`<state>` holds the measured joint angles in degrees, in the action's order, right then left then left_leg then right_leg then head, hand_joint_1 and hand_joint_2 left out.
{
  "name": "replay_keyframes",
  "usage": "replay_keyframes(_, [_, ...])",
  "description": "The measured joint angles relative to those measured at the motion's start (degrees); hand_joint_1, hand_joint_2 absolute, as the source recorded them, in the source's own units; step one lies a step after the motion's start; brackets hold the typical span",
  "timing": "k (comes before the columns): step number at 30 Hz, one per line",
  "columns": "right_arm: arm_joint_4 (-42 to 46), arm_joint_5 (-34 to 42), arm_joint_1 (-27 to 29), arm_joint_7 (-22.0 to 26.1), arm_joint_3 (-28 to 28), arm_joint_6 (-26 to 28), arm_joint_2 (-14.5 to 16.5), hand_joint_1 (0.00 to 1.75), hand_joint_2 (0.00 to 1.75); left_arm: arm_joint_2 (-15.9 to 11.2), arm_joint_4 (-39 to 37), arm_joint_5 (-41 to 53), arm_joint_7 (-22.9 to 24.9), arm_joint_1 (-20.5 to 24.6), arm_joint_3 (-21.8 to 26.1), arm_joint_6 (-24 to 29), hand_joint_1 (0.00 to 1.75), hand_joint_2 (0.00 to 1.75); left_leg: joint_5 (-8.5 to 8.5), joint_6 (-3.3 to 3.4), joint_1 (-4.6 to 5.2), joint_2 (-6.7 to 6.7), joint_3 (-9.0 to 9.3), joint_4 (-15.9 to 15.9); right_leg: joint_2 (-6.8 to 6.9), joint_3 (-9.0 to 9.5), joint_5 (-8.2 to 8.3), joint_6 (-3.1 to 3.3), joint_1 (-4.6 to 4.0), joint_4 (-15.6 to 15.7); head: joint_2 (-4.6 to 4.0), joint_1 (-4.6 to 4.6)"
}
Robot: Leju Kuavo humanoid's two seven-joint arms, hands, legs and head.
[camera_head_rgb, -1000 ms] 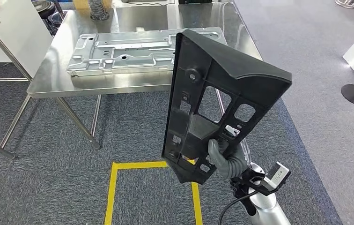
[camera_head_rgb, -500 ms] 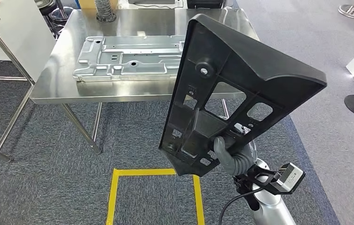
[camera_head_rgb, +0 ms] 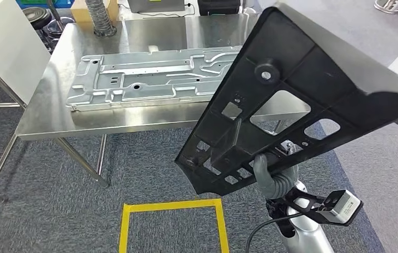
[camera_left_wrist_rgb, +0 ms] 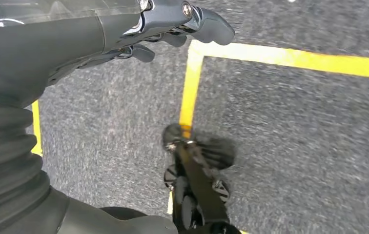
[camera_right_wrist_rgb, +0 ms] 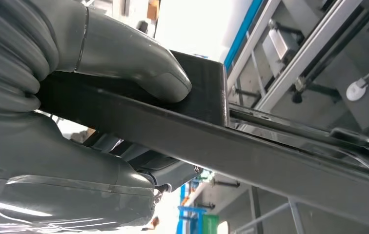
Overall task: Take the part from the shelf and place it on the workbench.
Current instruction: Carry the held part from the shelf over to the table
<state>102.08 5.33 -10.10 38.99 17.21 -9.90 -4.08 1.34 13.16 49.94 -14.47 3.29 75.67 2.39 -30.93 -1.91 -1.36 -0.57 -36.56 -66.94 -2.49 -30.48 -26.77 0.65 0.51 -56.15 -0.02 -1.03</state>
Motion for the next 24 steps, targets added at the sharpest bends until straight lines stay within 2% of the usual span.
replay_keyframes(1, [0.0, 0.0, 0.1, 0.1, -0.1, 0.0, 0.0, 1.75, 1.75, -0.1, 0.0, 0.2, 0.0, -0.1, 0.0, 0.0, 0.0, 1.75, 2.78, -0.24, -0.24, -0.3, 0.79, 3.6, -0.33, 0.58, -0.56, -0.28, 0.09, -0.2, 0.0, -0.07])
replay_keyframes(3, [0.0, -0.2, 0.4, 0.2, -0.5, 0.4, 0.1, 1.75, 1.75, -0.2, 0.0, 0.4, 0.0, -0.1, 0.0, 0.0, 0.0, 1.75, 5.61, 0.17, -0.23, -0.62, 1.73, 8.0, -0.86, 0.95, -1.41, -0.97, 0.16, -0.4, -0.01, -0.22])
replay_keyframes(5, [0.1, -0.5, 0.8, 0.2, -0.8, 0.9, 0.2, 1.75, 1.75, -0.3, 0.0, 0.5, 0.0, 0.0, 0.0, 0.0, 0.0, 1.75, 5.45, 1.39, 0.05, -0.5, 1.94, 8.4, -1.18, 0.93, -1.65, -1.76, 0.18, -0.7, 0.0, -0.31])
replay_keyframes(7, [0.1, -0.6, 0.9, 0.2, -1.1, 1.0, 0.2, 1.75, 1.75, -0.4, 0.0, 0.5, 0.0, 0.1, -0.1, 0.0, 0.0, 1.75, 5.49, 2.28, 0.01, -0.48, 2.68, 8.7, -0.45, 0.24, -1.64, -2.33, 0.24, -2.7, 0.0, -0.24])
replay_keyframes(8, [0.1, -0.7, 0.9, 0.2, -1.2, 1.0, 0.2, 1.75, 1.75, -0.5, 0.0, 0.5, -0.1, 0.1, -0.1, 0.0, 0.0, 1.75, 5.27, 2.65, 0.02, -0.45, 3.15, 8.8, 0.24, -1.02, -1.91, -2.5, 0.27, -5.0, 0.0, -0.16])
replay_keyframes(9, [0.1, -0.7, 0.8, 0.2, -1.2, 1.0, 0.3, 1.75, 1.75, -0.5, 0.0, 0.5, -0.1, 0.1, -0.1, 0.0, 0.0, 1.75, 4.96, 2.95, 0.04, -0.4, 3.62, 8.9, 0.97, -3.08, -2.59, -2.66, 0.29, -8.3, 0.01, -0.1])
replay_keyframes(11, [0.1, -0.6, 0.7, 0.2, -1.3, 0.9, 0.4, 1.75, 1.75, -0.6, 0.0, 0.5, -0.1, 0.1, -0.1, 0.1, 0.0, 1.75, 4.11, 3.3, 0.22, -0.29, 4.49, 8.9, 1.75, -8.07, -5.06, -2.9, 0.28, -15.3, 0.0, -0.04])
replay_keyframes(12, [0.0, -0.5, 0.7, 0.2, -1.3, 0.9, 0.5, 1.75, 1.75, -0.6, 0.0, 0.5, -0.2, 0.1, -0.1, 0.2, 0.0, 1.75, 3.62, 3.34, 0.31, -0.28, 5.02, 8.9, 1.85, -10.03, -6.02, -2.92, 0.28, -17.4, 0.0, -0.04])
replay_keyframes(13, [-0.1, -0.5, 0.7, 0.2, -1.3, 0.8, 0.5, 1.75, 1.75, -0.6, 0.0, 0.6, -0.2, 0.1, -0.1, 0.2, 0.0, 1.75, 3.08, 3.34, 0.4, -0.29, 5.69, 8.9, 1.89, -11.08, -6.02, -2.81, 0.25, -17.5, -0.01, -0.04])
replay_keyframes(14, [-0.2, -0.4, 0.7, 0.2, -1.3, 0.8, 0.6, 1.75, 1.75, -0.7, 0.0, 0.6, -0.2, 0.0, -0.1, 0.2, 0.0, 1.75, 2.51, 3.32, 0.5, -0.3, 6.47, 9.0, 1.9, -11.16, -4.88, -2.55, 0.17, -15.9, -0.01, -0.03])
replay_keyframes(15, [-0.2, -0.4, 0.6, 0.2, -1.3, 0.9, 0.6, 1.75, 1.75, -0.7, 0.0, 0.6, -0.3, 0.0, -0.1, 0.2, 0.0, 1.75, 1.9, 3.27, 0.62, -0.31, 7.32, 9.0, 1.96, -10.36, -2.57, -2.09, 0.01, -12.5, 0.0, -0.02])
replay_keyframes(16, [-0.2, -0.4, 0.5, 0.2, -1.3, 0.9, 0.7, 1.75, 1.75, -0.7, 0.0, 0.6, -0.3, 0.0, -0.1, 0.2, 0.0, 1.75, 1.31, 3.2, 0.72, -0.31, 8.11, 9.1, 2.09, -9.25, 0.46, -1.45, -0.28, -8.5, 0.0, -0.02])
replay_keyframes(17, [-0.2, -0.3, 0.5, 0.2, -1.3, 0.9, 0.8, 1.75, 1.75, -0.7, 0.0, 0.6, -0.3, 0.1, -0.1, 0.2, 0.0, 1.75, 0.75, 3.02, 0.83, -0.39, 8.8, 9.1, 2.17, -8.27, 2.35, -0.91, -0.58, -5.4, 0.0, -0.07])
replay_keyframes(18, [-0.2, -0.3, 0.4, 0.2, -1.3, 1.0, 0.9, 1.75, 1.75, -0.7, 0.0, 0.7, -0.3, 0.1, -0.1, 0.2, 0.0, 1.75, 0.17, 2.76, 0.88, -0.4, 9.3, 9.3, 2.23, -7.52, 3.33, -0.53, -0.85, -3.4, 0.0, -0.05])
replay_keyframes(19, [-0.2, -0.3, 0.3, 0.2, -1.3, 1.0, 1.0, 1.75, 1.75, -0.7, 0.0, 0.6, -0.3, 0.2, -0.1, 0.2, 0.0, 1.75, -0.02, 2.42, 0.94, -0.4, 9.85, 9.3, 2.19, -7.05, 3.41, -0.35, -1.01, -2.4, 0.0, -0.03])
replay_keyframes(20, [-0.3, -0.3, 0.3, 0.2, -1.3, 1.0, 1.1, 1.75, 1.75, -0.8, 0.0, 0.6, -0.3, 0.2, -0.1, 0.1, 0.0, 1.75, -0.01, 1.97, 1.01, -0.38, 10.43, 9.4, 2.07, -6.55, 2.71, -0.29, -0.99, -2.1, 0.0, -0.02])
replay_keyframes(22, [-0.3, -0.3, 0.2, 0.2, -1.3, 1.0, 1.3, 1.75, 1.75, -1.0, 0.0, 0.5, -0.2, 0.3, -0.1, 0.2, 0.0, 1.75, 0.08, 1.3, 1.04, -0.14, 11.19, 8.6, 1.96, -4.93, 2.88, 0.16, -0.66, -1.0, 0.01, 0.01])
replay_keyframes(23, [-0.4, -0.3, 0.1, 0.2, -1.3, 1.0, 1.5, 1.75, 1.75, -1.0, 0.0, 0.5, -0.2, 0.4, -0.1, 0.2, 0.0, 1.75, -0.19, 1.08, 1.0, -0.03, 10.62, 7.1, 1.99, -4.08, 2.89, 0.47, -0.52, -0.7, 0.01, -0.12])
replay_keyframes(24, [-0.5, -0.3, 0.0, 0.2, -1.3, 0.9, 1.7, 1.75, 1.75, -1.0, 0.0, 0.5, -0.2, 0.5, -0.1, 0.2, 0.0, 1.75, -0.96, 0.93, 0.92, 0.06, 9.18, 4.2, 2.03, -3.34, 2.72, 0.73, -0.45, -0.6, 0.01, -0.2])
